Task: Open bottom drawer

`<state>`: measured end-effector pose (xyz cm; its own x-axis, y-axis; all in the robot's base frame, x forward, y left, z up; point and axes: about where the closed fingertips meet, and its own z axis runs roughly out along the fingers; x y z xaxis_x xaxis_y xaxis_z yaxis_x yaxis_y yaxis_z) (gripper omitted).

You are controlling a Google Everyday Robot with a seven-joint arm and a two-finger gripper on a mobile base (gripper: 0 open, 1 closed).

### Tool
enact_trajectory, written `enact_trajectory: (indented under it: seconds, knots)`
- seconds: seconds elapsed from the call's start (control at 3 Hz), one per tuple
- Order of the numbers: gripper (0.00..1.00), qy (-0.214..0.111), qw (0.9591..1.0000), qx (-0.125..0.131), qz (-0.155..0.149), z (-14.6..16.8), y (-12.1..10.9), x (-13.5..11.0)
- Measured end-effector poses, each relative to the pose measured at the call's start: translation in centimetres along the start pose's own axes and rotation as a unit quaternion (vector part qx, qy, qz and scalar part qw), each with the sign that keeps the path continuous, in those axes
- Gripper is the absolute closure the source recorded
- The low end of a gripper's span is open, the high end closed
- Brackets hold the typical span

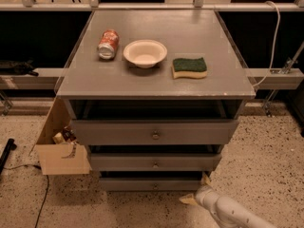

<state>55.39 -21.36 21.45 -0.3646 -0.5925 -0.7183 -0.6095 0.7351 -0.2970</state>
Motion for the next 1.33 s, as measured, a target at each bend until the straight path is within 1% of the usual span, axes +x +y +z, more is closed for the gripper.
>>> enact_trajectory:
  seconds: [0.33,0.67,1.0,1.33]
  knots:
    - [0.0,0.013,0.9998,-0.016,-0.006,2.7,1.7,0.4]
    - [0.0,0.027,0.9984,-0.041,-0.027,5.9,4.2,0.4]
    - [0.0,0.027,0.9984,-0.041,-0.027,5.9,4.2,0.4]
    - [0.0,0.023,0.9988,-0.039,-0.018,6.2,3.6,0.4]
